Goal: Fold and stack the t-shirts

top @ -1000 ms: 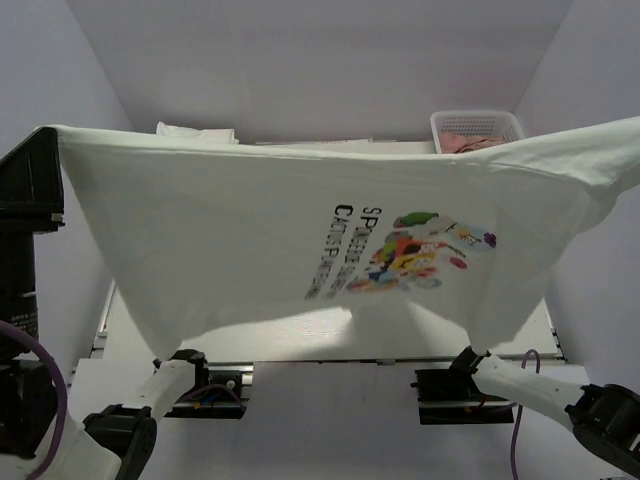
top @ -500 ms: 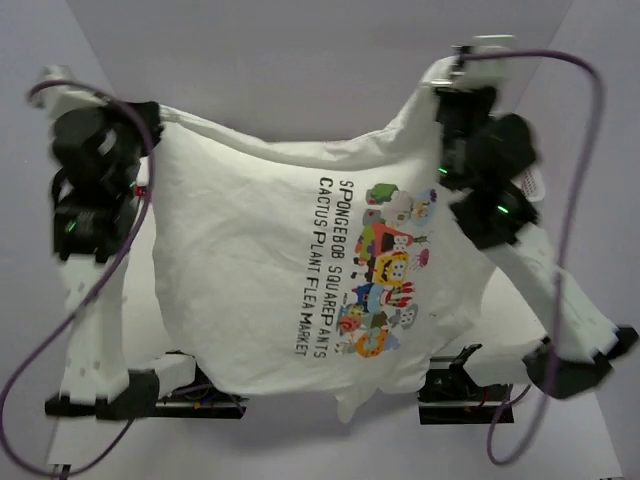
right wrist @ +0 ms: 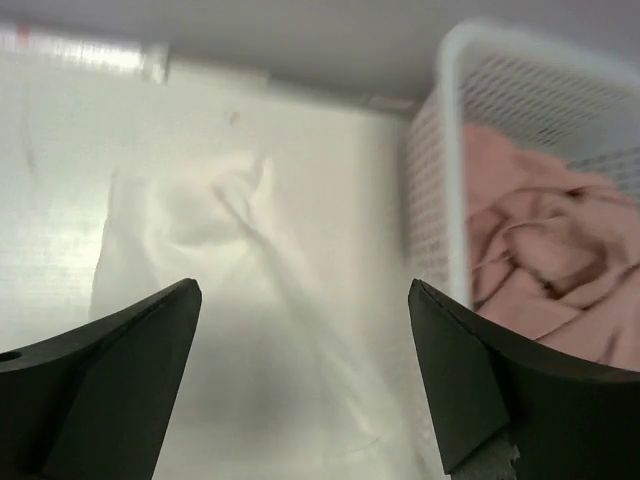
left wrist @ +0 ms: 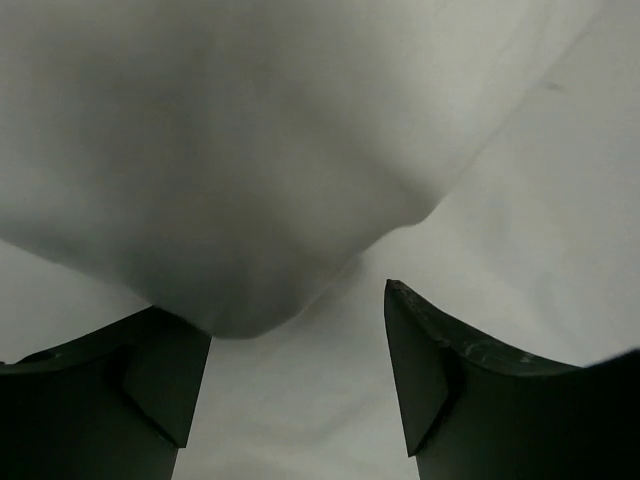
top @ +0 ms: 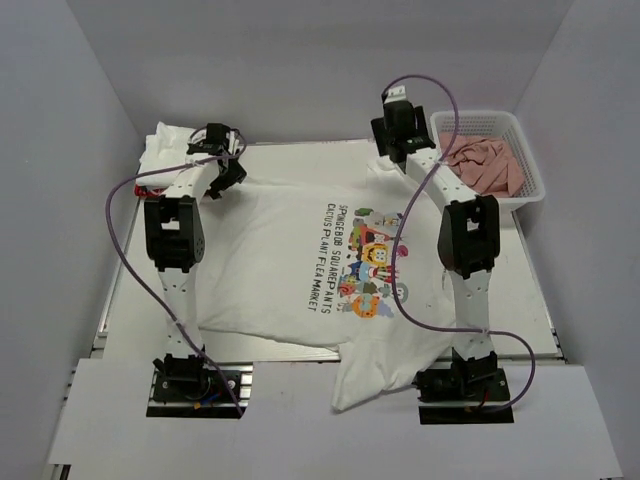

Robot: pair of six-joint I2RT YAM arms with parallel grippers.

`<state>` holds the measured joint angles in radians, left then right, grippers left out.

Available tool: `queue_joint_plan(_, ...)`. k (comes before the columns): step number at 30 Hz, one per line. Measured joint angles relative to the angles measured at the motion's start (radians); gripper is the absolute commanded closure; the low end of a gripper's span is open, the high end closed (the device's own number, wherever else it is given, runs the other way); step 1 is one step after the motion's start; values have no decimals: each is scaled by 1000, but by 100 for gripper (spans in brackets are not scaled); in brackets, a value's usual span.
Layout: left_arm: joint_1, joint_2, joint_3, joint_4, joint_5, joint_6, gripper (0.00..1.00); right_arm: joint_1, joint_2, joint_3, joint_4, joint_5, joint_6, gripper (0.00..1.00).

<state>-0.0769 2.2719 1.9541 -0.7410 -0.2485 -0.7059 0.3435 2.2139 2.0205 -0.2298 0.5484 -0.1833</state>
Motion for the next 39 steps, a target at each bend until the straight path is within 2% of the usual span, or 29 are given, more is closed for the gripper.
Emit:
queue_joint_plan(3,-4,-1,-10,-18,2,0,20,1,25,-41,-57,-76,24,10)
queue_joint_plan(7,-12,-238,-299,90,38,10,15,17,-101,-274,-51,-170,90,10)
queue_joint_plan(8,-15,-316,-376,119,55,11,0,21,-148,-341,-45,-185,110,10)
queue_joint_plan(11,-24,-507,-513,182,101,23,0,28,-307,-528,-60,-211,212,10)
queue_joint_plan(14,-42,-625,-582,256,141,49,0,23,-446,-666,-82,-224,331,10)
queue_joint_plan(18,-92,-628,-605,300,167,89,0,16,-591,-871,-119,-214,461,10)
queue_joint_plan(23,-167,-462,-568,265,177,134,0,3,-612,-1037,-188,-218,526,10)
queue_joint_plan(29,-195,-285,-511,198,171,149,0,-20,-481,-985,-169,-280,492,10)
queue_joint_plan(36,-185,-127,-319,120,102,110,0,-53,-183,-599,-197,-317,441,10)
queue_joint_plan(39,-178,-100,-283,118,83,95,0,-64,-43,-385,-236,-316,411,10)
